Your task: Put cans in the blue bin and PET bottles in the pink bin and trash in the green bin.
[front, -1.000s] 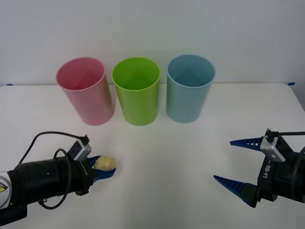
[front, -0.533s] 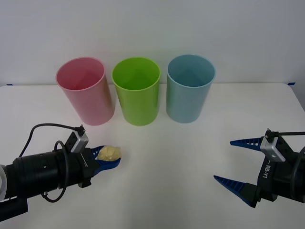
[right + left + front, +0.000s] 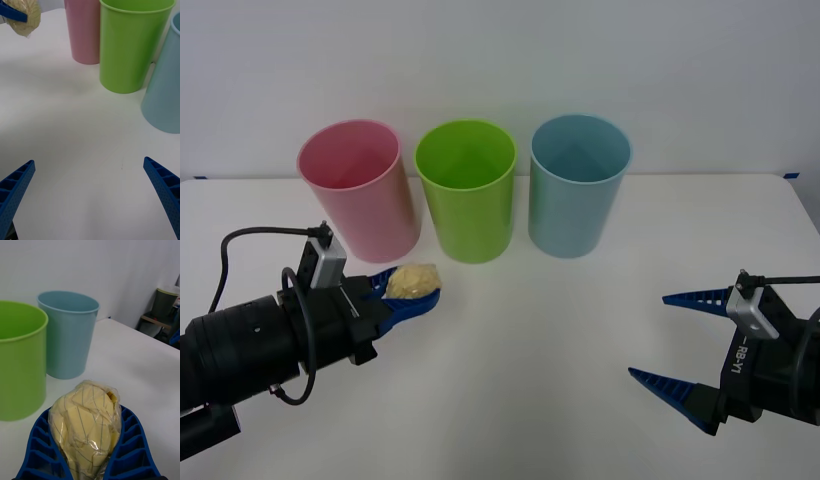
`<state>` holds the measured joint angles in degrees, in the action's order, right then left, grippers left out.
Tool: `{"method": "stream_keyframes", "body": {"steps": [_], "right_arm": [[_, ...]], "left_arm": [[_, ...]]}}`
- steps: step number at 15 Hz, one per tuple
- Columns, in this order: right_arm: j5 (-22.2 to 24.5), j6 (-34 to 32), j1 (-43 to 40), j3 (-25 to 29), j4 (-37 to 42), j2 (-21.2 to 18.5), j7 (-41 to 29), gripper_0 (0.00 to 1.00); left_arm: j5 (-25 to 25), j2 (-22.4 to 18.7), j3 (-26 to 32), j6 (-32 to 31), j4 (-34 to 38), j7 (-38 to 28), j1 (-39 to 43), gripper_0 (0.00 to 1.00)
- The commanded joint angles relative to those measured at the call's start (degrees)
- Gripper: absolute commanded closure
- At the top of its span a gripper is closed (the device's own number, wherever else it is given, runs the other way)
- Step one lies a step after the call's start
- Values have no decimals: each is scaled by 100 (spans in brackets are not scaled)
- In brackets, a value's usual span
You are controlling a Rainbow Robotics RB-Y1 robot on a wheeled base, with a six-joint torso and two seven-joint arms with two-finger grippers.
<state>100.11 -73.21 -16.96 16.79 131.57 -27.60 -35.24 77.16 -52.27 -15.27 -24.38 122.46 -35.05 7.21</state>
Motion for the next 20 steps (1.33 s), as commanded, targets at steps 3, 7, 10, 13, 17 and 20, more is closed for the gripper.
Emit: {"method": "stream_keyframes", "body": {"steps": [3,7,10,13,17,20], "right_arm": [[0,0,0,0,0,0,0,0],[0,0,0,0,0,0,0,0],[0,0,0,0,0,0,0,0],[0,0,0,0,0,0,0,0],[0,0,0,0,0,0,0,0],[0,0,0,0,0,0,0,0]], "left_arm": [[63,-134,-2,1190,586,-169,9,100],[159,-231,-108,1779,586,-310,-483,100],[71,-600,-969,2860,252,-591,-1573,100],[45,-600,-1373,3247,-196,-820,-2355,100],[-25,-582,-1540,3308,-732,-987,-2927,100],[-175,-591,-1769,3308,-1119,-1171,-3480,100]]}}
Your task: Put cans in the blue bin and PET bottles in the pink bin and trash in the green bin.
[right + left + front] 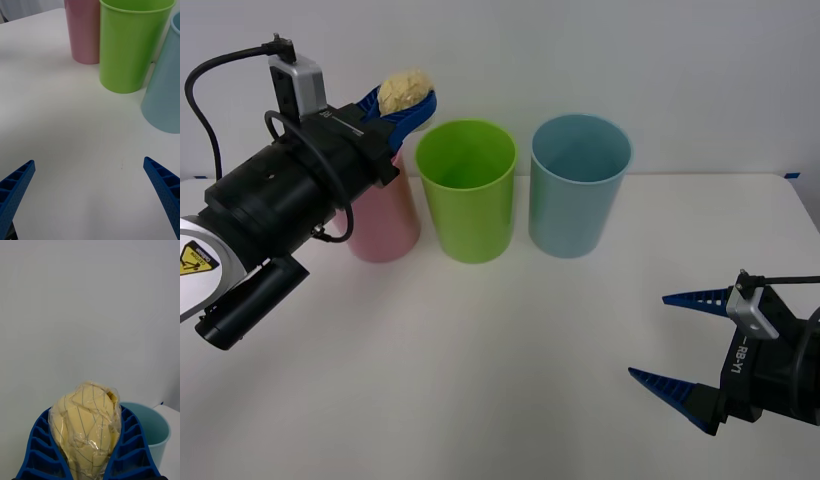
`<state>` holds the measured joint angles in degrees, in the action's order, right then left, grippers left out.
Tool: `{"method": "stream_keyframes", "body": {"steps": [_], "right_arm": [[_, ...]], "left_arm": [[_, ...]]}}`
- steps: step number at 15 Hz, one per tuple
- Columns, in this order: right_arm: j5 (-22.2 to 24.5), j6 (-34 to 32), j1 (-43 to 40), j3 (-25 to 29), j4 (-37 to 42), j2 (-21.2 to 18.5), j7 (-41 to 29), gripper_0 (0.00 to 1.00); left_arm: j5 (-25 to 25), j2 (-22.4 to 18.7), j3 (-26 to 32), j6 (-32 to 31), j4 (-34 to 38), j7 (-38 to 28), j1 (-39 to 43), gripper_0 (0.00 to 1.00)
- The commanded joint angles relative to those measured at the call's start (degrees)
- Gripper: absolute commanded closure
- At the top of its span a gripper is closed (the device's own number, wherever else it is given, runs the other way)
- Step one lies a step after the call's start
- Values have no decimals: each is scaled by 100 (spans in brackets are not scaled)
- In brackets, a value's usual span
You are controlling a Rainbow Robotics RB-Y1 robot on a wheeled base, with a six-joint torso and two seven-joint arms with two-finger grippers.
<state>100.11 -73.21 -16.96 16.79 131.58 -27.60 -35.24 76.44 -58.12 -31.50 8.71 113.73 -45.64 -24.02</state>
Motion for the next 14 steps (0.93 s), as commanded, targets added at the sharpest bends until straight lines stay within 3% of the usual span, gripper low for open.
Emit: {"method": "stream_keyframes", "body": {"steps": [1,9,14], "right_arm": [[0,0,0,0,0,0,0,0],[0,0,0,0,0,0,0,0],[0,0,0,0,0,0,0,0]], "left_arm": [[-173,-6,-278,8,-377,-270,-578,100],[-639,161,-1754,-177,-1995,-473,-2125,100],[-771,205,-1948,-792,-2293,-719,-2265,100]]}}
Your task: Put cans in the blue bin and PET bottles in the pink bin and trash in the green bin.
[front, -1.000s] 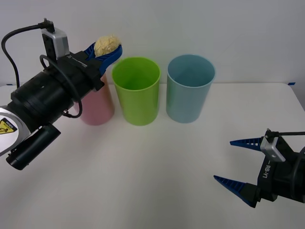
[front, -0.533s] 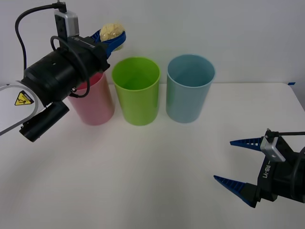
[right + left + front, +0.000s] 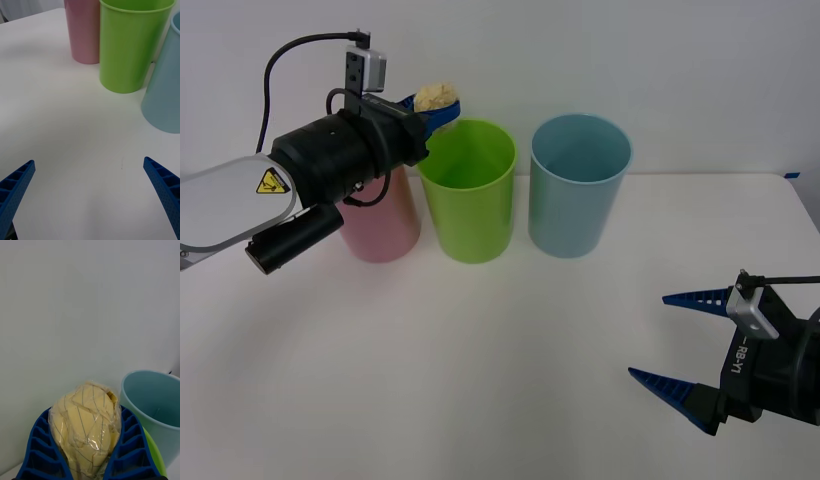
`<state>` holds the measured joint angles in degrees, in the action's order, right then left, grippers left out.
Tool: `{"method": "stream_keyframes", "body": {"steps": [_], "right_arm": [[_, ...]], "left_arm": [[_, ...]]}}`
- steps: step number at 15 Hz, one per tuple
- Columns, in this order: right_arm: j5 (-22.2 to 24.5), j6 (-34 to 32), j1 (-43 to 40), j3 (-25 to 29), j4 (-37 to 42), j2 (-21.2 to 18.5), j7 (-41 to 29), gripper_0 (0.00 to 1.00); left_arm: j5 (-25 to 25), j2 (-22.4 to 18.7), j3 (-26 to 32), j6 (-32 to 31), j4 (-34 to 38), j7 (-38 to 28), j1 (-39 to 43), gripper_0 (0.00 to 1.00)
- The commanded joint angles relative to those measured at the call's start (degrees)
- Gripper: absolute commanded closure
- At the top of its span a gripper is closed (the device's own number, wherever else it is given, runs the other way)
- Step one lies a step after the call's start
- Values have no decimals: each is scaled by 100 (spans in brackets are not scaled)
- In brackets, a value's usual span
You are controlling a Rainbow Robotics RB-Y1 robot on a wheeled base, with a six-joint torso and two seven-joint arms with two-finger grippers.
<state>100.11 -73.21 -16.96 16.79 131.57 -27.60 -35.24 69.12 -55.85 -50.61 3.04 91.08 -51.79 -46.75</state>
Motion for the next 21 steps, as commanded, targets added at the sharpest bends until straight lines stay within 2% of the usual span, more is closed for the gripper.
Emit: {"method": "stream_keyframes", "body": {"steps": [1,4,7,15,16,17,18,21], "right_arm": [[0,0,0,0,0,0,0,0],[0,0,0,0,0,0,0,0],[0,0,0,0,0,0,0,0],[0,0,0,0,0,0,0,0],[0,0,0,0,0,0,0,0],[0,0,0,0,0,0,0,0],[0,0,0,0,0,0,0,0],[0,0,0,0,0,0,0,0]], "left_arm": [[-48,-40,-28,-278,-37,-139,8,100],[-22,-40,-37,-286,-134,-156,-10,100],[5,-31,-37,-629,-319,-156,-80,100],[5,-75,-283,-629,-345,-270,-159,100],[5,-66,-283,-629,-336,-306,-159,82],[14,-66,-283,-629,-336,-323,-168,13],[14,-66,-283,-629,-336,-323,-194,0],[-13,-66,-283,-629,-336,-341,-238,0]]}}
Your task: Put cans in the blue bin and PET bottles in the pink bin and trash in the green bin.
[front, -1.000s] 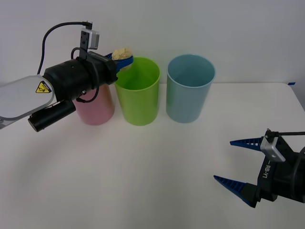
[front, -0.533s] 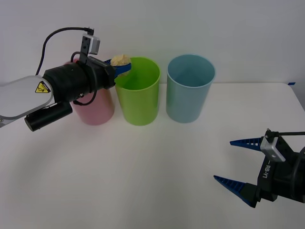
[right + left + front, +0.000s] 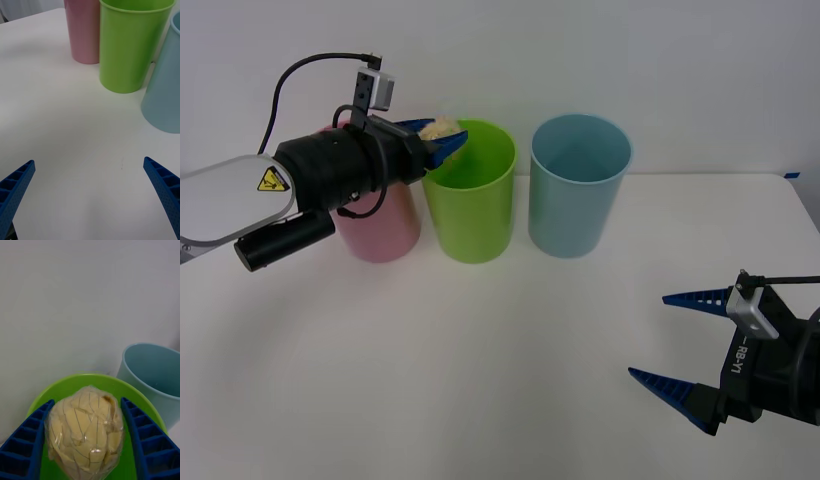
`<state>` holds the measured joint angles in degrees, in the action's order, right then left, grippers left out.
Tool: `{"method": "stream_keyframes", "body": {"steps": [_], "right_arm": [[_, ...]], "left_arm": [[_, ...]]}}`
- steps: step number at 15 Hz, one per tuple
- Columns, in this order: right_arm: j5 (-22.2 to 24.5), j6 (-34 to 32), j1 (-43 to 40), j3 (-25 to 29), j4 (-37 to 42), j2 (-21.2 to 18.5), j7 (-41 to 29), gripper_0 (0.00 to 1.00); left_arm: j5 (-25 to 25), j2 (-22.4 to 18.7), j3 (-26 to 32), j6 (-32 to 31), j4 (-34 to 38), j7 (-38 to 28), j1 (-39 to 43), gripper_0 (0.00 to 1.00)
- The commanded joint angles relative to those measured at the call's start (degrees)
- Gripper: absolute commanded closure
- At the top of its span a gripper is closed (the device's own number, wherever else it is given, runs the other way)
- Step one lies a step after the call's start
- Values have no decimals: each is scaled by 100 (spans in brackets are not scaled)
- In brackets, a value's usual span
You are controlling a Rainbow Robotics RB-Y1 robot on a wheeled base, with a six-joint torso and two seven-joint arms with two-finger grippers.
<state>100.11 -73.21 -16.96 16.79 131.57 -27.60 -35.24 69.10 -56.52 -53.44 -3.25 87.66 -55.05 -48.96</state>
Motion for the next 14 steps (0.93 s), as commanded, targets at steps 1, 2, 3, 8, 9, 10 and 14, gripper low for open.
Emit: {"method": "stream_keyframes", "body": {"steps": [1,2,3,8,9,10,14], "right_arm": [[0,0,0,0,0,0,0,0],[0,0,0,0,0,0,0,0],[0,0,0,0,0,0,0,0],[0,0,0,0,0,0,0,0],[0,0,0,0,0,0,0,0],[0,0,0,0,0,0,0,0],[0,0,0,0,0,0,0,0]], "left_arm": [[-19,0,0,8,6,-6,-17,0],[-19,-9,0,17,6,-15,-17,0],[-10,0,0,26,6,12,-17,0],[16,0,0,140,6,21,-17,0],[7,-17,0,193,50,29,-17,0],[-1,-35,9,272,129,38,-17,0],[-72,-184,290,483,638,100,-8,0]]}}
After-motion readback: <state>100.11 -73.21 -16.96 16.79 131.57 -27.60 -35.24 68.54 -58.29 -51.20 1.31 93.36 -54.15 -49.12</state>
